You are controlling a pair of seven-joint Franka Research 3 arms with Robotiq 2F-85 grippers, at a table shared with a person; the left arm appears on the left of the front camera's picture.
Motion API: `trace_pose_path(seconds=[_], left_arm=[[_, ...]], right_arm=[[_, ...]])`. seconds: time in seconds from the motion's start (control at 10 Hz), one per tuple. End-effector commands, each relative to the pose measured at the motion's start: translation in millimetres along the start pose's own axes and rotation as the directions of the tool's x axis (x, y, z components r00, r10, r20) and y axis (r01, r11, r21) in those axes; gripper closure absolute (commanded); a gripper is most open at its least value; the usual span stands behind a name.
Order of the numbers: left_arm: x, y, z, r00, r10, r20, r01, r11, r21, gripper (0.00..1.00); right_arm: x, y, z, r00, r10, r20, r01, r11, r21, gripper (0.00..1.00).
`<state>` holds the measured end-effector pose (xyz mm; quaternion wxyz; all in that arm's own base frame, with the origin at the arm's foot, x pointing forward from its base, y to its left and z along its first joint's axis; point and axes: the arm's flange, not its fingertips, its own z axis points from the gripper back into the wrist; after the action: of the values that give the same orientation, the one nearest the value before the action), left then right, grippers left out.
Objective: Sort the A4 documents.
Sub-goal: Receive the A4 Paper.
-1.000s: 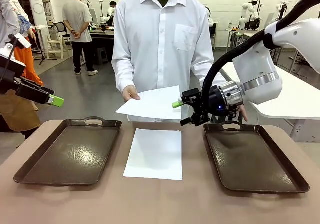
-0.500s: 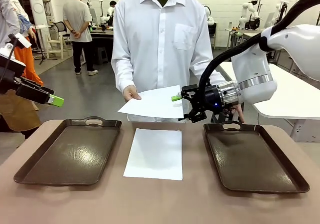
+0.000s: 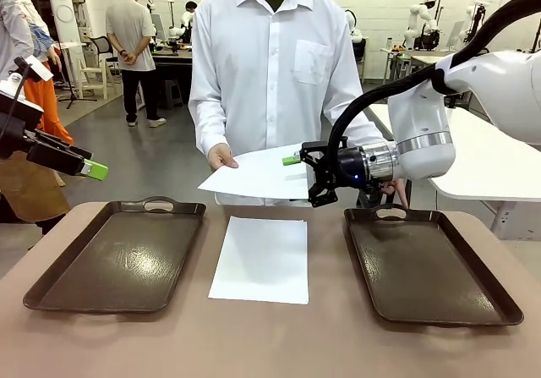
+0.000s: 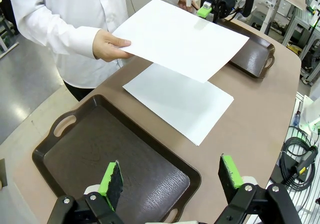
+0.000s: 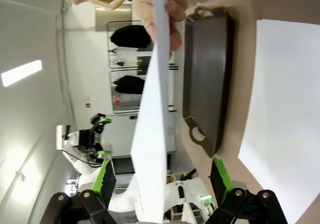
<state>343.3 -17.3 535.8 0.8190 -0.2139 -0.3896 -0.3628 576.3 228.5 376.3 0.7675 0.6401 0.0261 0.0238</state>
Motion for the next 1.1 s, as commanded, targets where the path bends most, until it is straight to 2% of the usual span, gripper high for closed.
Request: trace_pose_path(seconds=[0.0, 0.5, 0.6, 0.7, 1.0], left_arm=[[-2, 3, -2, 1.0, -0.012, 0.007, 0.012, 1.0, -0.011, 0.0], [-2, 3, -2, 1.0, -0.012, 0.007, 0.012, 1.0, -0.011, 0.0], [-2, 3, -2, 1.0, -0.012, 0.007, 0.012, 1.0, -0.011, 0.0], [-2, 3, -2, 1.0, -0.012, 0.007, 0.012, 1.0, -0.011, 0.0], [-2, 3, -2, 1.0, -0.012, 0.007, 0.012, 1.0, -0.011, 0.0]], right_arm=[[9, 0, 5, 1.0, -0.008, 0.008, 0.008, 0.998, 0.058, 0.0], [11, -9, 3, 0.999, -0.034, 0.026, 0.034, 0.999, 0.032, 0.0], [10, -8, -1, 0.999, -0.029, 0.027, 0.028, 0.999, 0.028, 0.04], [10, -6, -2, 0.999, -0.025, 0.031, 0.024, 0.999, 0.023, 0.1], [14, -1, -1, 0.999, -0.011, 0.042, 0.011, 1.0, 0.012, 0.4]])
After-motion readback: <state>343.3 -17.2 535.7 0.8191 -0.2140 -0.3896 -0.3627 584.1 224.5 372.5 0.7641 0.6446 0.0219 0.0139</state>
